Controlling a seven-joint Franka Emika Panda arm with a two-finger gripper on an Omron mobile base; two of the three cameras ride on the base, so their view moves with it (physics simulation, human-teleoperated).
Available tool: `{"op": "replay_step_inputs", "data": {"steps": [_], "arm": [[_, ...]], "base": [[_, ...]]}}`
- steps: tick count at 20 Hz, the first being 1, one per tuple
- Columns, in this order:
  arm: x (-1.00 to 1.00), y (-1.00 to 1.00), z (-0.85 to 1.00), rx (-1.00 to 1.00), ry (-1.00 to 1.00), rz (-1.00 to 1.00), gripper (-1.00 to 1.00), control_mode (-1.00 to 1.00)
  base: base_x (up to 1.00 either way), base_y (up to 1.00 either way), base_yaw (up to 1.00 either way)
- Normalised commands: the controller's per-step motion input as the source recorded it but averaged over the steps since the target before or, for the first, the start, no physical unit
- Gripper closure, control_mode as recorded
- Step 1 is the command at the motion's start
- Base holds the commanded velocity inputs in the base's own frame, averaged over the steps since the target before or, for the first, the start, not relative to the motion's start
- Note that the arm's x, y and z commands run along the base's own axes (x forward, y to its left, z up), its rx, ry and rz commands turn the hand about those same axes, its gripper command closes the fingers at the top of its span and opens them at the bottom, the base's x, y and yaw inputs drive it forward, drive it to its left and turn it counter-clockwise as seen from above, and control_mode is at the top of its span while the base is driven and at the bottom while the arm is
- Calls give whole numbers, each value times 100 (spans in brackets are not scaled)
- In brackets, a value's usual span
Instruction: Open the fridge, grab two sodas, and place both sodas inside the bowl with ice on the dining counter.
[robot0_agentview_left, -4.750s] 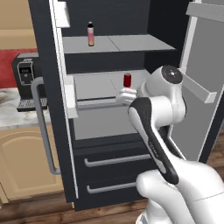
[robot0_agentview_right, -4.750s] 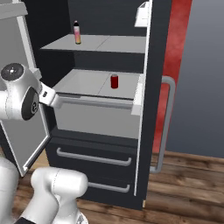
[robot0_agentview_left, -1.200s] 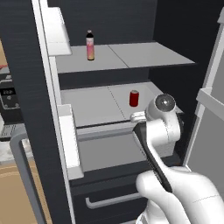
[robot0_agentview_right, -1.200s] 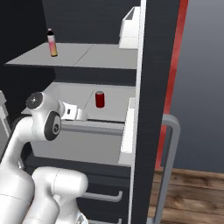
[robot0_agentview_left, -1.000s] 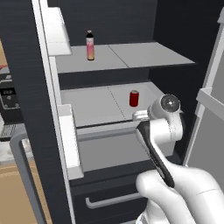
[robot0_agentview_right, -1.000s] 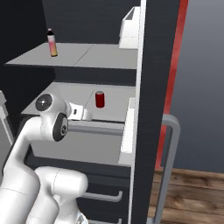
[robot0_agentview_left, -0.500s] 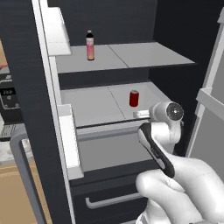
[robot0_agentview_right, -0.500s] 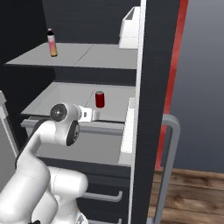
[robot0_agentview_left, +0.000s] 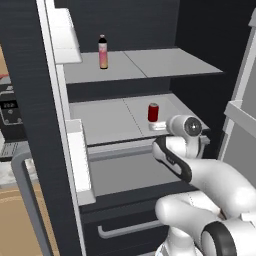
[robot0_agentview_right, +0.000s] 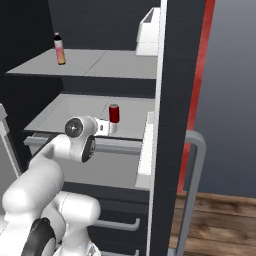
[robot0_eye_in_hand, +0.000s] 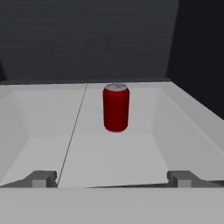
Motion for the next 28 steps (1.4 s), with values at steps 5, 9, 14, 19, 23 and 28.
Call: {"op": "replay_step_inputs", "data": {"steps": [5,9,14,19,23,28], "arm": [[10,1,0,0,1,0,-100,-100],[23,0,0,0,0,0,-100,-100],[33,-1,0,1,0,0,-100,-100],[36,-6,0,2,0,0,-100,-100],[32,-3,9,0,0,0,-100,-100],[29,-5,16,0,1,0,-100,-100]], "base": [[0,0,0],[0,0,0],[0,0,0],[0,0,0],[0,0,0],[0,0,0]]}}
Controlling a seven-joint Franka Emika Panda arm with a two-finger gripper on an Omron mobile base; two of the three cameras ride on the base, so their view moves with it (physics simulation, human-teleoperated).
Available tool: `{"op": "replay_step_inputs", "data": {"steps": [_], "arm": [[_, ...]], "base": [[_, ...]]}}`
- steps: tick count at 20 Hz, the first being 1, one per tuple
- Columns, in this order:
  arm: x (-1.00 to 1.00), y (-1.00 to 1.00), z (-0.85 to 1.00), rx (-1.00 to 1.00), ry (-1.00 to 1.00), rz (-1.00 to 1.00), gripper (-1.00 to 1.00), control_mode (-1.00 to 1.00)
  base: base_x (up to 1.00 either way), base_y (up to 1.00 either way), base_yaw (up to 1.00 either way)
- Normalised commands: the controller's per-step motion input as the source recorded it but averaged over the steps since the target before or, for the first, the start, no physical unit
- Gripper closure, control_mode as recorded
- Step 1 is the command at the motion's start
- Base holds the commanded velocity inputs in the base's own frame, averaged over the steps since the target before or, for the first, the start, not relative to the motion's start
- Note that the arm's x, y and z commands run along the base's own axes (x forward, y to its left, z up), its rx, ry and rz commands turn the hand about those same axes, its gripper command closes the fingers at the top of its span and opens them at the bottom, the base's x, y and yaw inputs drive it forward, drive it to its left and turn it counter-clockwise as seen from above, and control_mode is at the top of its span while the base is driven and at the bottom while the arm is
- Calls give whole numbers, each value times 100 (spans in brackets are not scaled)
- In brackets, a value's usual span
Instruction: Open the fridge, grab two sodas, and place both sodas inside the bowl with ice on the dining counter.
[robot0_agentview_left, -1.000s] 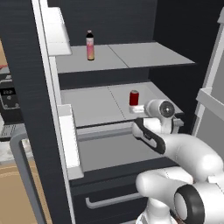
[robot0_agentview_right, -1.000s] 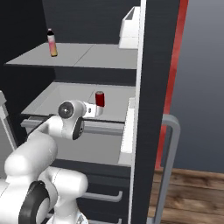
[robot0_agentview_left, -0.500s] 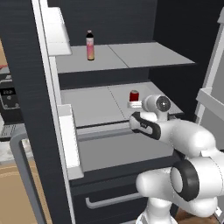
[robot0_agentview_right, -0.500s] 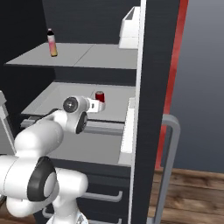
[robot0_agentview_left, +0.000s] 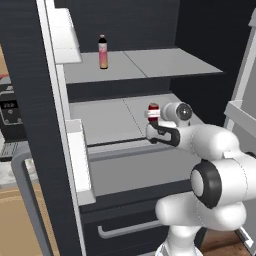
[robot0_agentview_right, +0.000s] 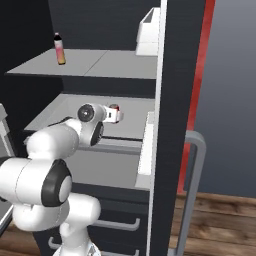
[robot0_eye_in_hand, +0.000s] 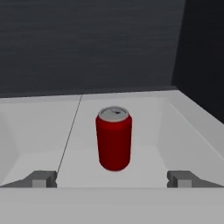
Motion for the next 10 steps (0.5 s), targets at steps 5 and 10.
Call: {"op": "replay_step_inputs", "data": {"steps": [5,10], "arm": [[27,0,0,0,1,0,-100,-100],[31,0,0,0,1,0,-100,-100]], "base": [[0,0,0],[0,0,0]]}}
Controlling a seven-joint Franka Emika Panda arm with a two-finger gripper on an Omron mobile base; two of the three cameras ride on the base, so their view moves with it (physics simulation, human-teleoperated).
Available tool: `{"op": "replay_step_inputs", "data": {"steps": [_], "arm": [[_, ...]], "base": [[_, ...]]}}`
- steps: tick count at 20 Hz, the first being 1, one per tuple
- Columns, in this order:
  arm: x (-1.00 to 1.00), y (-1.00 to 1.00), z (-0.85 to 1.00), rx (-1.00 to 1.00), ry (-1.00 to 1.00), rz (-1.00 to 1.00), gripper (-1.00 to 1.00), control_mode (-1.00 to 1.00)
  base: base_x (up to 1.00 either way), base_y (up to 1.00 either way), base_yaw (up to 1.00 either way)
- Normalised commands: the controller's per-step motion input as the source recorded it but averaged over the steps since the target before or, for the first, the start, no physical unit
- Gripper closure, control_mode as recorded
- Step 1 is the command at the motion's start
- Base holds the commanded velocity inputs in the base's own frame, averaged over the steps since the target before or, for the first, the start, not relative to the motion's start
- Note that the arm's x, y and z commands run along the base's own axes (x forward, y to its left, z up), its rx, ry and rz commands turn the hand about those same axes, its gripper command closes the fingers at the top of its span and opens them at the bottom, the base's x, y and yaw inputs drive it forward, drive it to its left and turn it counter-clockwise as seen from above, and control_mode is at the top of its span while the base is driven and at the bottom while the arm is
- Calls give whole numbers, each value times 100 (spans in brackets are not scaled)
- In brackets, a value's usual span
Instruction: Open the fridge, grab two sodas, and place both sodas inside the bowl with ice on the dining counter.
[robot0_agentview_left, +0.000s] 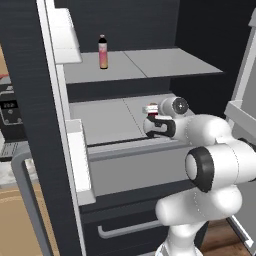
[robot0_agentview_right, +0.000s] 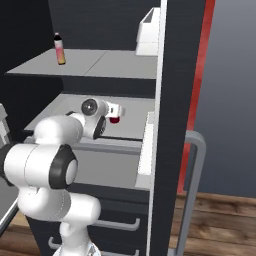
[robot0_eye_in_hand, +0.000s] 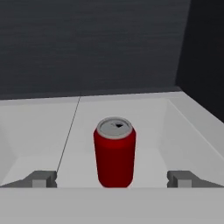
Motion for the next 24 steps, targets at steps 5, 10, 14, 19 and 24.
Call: {"op": "replay_step_inputs", "data": {"steps": [5,10,14,19,24], "arm": [[27,0,0,0,1,0,-100,-100],[26,0,0,0,1,0,-100,-100],[21,0,0,0,3,0,-100,-100],[17,-1,-7,0,4,0,-100,-100],[14,-3,-11,0,2,0,-100,-100]], "base": [[0,0,0],[0,0,0],[0,0,0],[0,0,0],[0,0,0]]}}
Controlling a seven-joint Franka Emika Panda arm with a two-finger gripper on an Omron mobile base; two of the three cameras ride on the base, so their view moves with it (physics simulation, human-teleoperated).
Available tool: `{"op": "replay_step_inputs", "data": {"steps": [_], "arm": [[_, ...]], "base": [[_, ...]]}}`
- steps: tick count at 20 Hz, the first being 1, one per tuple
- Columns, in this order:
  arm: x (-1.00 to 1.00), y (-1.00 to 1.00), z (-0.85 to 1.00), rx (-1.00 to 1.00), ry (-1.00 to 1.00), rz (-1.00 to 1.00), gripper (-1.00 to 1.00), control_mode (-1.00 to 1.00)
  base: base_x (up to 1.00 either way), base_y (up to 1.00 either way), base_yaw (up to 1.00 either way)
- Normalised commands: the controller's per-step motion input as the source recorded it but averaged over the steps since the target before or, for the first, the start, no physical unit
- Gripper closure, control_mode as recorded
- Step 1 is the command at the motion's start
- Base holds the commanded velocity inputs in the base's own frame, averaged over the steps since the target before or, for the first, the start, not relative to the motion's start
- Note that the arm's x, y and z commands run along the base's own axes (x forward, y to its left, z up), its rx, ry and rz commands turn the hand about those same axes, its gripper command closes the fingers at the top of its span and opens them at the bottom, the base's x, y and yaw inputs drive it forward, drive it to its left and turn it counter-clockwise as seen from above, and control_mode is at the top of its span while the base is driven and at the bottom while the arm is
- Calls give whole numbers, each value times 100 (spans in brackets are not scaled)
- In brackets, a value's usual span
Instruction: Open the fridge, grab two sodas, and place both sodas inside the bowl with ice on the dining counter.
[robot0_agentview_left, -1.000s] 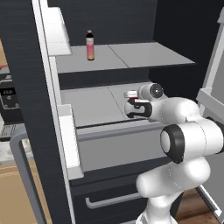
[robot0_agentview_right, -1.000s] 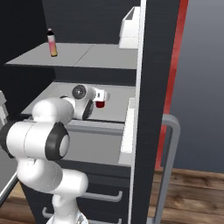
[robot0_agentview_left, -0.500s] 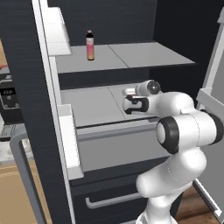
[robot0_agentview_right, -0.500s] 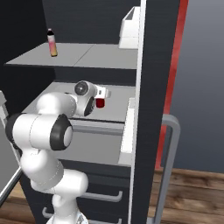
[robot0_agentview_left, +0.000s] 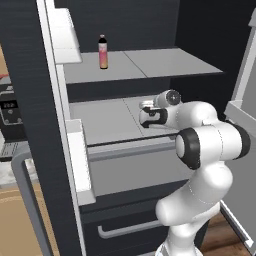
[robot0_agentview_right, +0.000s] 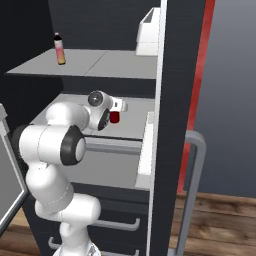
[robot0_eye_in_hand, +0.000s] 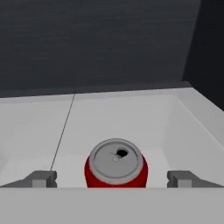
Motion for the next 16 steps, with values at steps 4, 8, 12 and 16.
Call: {"op": "replay_step_inputs", "data": {"steps": [4,8,12,16], "arm": [[18,0,-17,0,3,0,-100,-100],[5,0,-23,0,3,0,-100,-100],[0,-5,-20,0,1,0,-100,-100],[8,-1,-17,0,1,0,100,-100]], "base": [[0,0,0],[0,0,0],[0,0,0],[0,0,0]]}}
